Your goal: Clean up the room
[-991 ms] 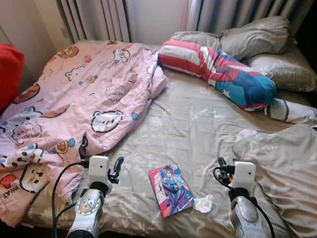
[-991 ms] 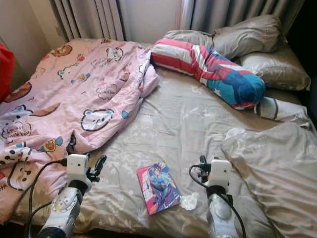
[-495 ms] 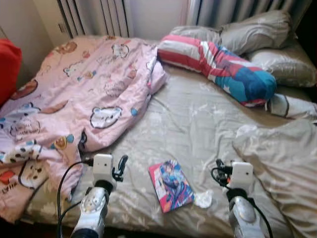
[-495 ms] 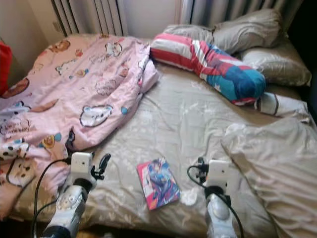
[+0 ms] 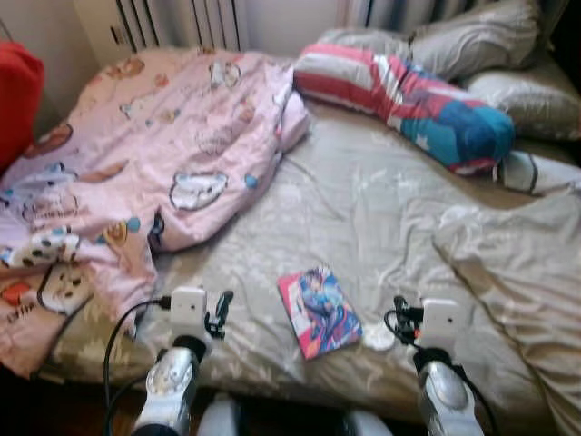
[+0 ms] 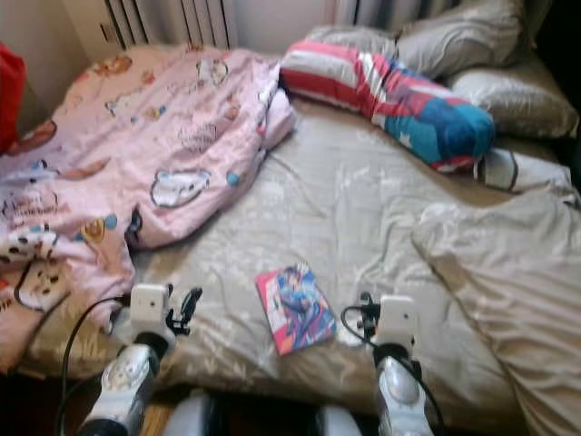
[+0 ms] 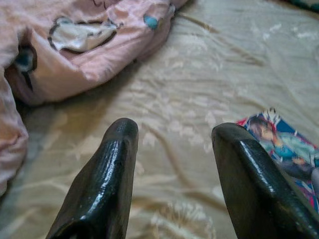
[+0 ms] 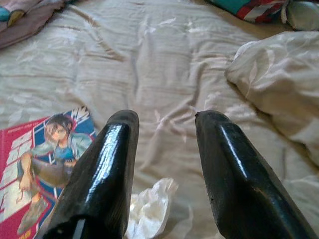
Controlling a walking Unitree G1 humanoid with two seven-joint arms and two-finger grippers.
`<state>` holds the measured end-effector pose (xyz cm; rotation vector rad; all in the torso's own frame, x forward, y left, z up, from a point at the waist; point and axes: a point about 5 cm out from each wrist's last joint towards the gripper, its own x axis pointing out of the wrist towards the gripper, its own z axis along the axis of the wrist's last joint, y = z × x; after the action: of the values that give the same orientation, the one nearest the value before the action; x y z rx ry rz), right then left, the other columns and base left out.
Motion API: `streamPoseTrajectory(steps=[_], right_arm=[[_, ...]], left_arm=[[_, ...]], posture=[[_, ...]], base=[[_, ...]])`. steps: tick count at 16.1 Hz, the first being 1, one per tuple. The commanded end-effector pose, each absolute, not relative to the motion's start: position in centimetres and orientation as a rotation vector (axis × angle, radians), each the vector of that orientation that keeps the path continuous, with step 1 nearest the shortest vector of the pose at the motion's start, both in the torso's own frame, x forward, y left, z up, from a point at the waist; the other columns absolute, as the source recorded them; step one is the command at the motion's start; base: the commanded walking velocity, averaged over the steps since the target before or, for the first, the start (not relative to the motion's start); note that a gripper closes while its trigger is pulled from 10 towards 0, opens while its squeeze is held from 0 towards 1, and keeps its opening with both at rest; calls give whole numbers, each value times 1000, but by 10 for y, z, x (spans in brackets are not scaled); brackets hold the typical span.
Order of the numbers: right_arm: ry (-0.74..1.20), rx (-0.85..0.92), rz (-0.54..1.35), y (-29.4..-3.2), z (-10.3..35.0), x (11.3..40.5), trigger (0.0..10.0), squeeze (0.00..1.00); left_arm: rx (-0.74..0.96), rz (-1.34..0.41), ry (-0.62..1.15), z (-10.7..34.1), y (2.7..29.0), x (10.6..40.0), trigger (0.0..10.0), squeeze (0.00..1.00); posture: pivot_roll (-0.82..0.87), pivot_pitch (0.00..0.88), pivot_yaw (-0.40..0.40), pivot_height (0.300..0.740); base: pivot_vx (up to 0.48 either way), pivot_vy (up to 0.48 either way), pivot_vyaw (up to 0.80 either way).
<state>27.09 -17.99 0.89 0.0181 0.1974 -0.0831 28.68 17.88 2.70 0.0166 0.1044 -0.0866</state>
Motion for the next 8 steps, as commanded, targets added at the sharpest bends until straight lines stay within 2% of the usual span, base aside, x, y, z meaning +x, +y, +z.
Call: streamPoseTrajectory(steps=[1,8], right_arm=[[229,13,-65,-179,4,269,10000,0],[247,24,-64,-177,0,267,10000,0]], left_arm=[[15,-100,130,24,175,286,10000,0],[22,-131,145,23,172,285,10000,0]], posture=[[3,181,-18,650],[17,185,-11,650]], base=[[0,0,0],[0,0,0]])
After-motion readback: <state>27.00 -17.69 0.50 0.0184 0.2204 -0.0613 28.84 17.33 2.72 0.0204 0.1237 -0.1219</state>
